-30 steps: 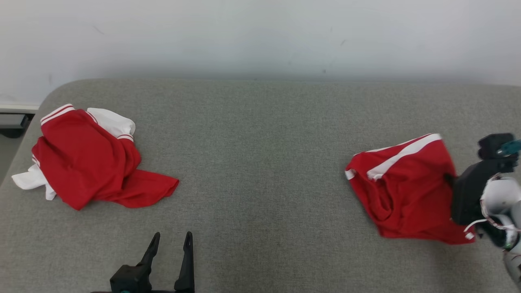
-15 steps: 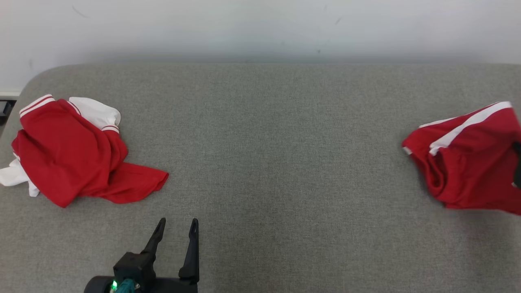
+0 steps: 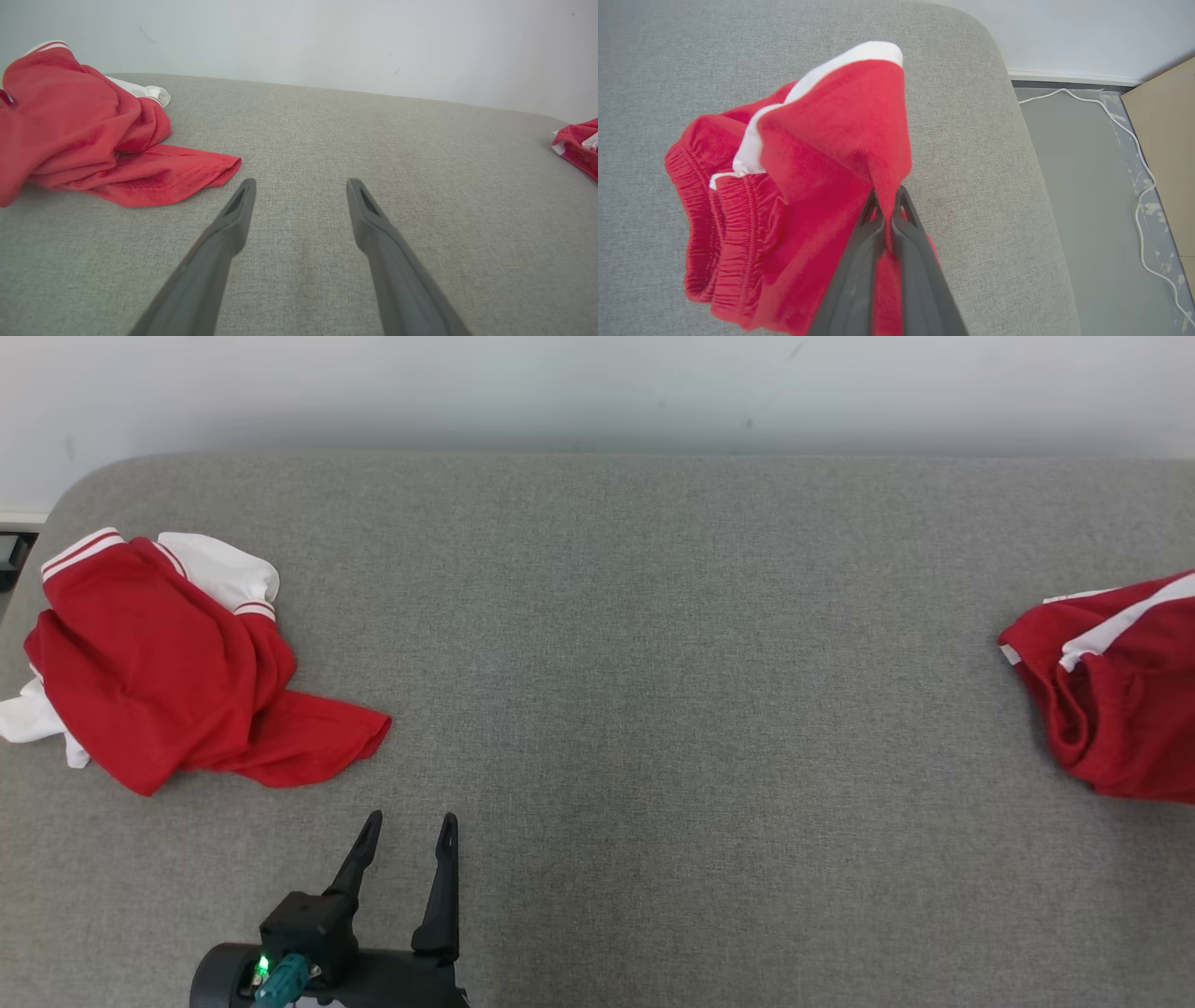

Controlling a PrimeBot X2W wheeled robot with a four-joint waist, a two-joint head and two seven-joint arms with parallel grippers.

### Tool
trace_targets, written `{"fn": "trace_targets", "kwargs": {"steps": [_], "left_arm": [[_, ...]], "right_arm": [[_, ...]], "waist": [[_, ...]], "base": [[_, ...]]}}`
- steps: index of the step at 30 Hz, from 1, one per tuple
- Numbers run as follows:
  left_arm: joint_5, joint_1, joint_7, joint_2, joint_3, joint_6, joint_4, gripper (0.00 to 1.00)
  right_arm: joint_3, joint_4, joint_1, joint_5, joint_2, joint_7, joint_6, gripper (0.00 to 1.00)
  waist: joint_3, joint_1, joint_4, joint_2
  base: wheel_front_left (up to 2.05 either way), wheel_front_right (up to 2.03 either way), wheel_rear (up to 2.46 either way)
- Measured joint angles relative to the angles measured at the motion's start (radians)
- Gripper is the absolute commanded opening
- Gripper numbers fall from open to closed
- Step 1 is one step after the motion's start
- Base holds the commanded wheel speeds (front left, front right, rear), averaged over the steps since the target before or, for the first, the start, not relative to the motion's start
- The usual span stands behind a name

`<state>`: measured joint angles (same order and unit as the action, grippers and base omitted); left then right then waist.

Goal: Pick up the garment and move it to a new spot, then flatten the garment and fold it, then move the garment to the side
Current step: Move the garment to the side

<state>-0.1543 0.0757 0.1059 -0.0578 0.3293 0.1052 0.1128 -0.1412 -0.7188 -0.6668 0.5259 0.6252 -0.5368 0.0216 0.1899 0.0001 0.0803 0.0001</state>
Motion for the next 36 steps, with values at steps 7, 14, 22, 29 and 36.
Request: {"fn": "trace_targets", "kwargs": {"steps": [7, 14, 22, 29, 36], "left_arm": [[0.000, 0.001, -0.001, 0.001, 0.003, 0.000, 0.002, 1.00], [-0.002, 0.012, -0.001, 0.000, -0.004, 0.000, 0.003, 1.00], [-0.005, 0.012, 0.000, 0.001, -0.013, 0.000, 0.028, 1.00], [-0.014, 0.009, 0.011, 0.001, -0.022, 0.001, 0.037, 1.00], [-0.024, -0.032, 0.019, -0.002, -0.046, 0.002, 0.043, 1.00]], "right_arm": [[-0.024, -0.046, -0.006, -0.047, 0.018, 0.009, -0.006, 0.35], [-0.048, -0.066, -0.024, -0.078, 0.031, 0.019, -0.022, 1.00], [-0.064, -0.049, -0.051, -0.089, 0.006, 0.101, 0.012, 1.00], [-0.005, 0.036, 0.013, 0.017, -0.107, 0.241, 0.040, 1.00], [0.023, 0.138, 0.135, 0.063, -0.185, 0.380, 0.049, 1.00]], "waist": [[0.007, 0.0000, 0.012, 0.0000], [0.011, 0.0000, 0.011, 0.0000], [-0.012, -0.0002, -0.002, 0.0000], [-0.051, -0.0002, -0.012, 0.0000], [-0.092, -0.0002, -0.026, 0.0000]], "base": [[0.00, 0.00, 0.00], [0.00, 0.00, 0.00], [0.00, 0.00, 0.00], [0.00, 0.00, 0.00], [0.00, 0.00, 0.00]]}}
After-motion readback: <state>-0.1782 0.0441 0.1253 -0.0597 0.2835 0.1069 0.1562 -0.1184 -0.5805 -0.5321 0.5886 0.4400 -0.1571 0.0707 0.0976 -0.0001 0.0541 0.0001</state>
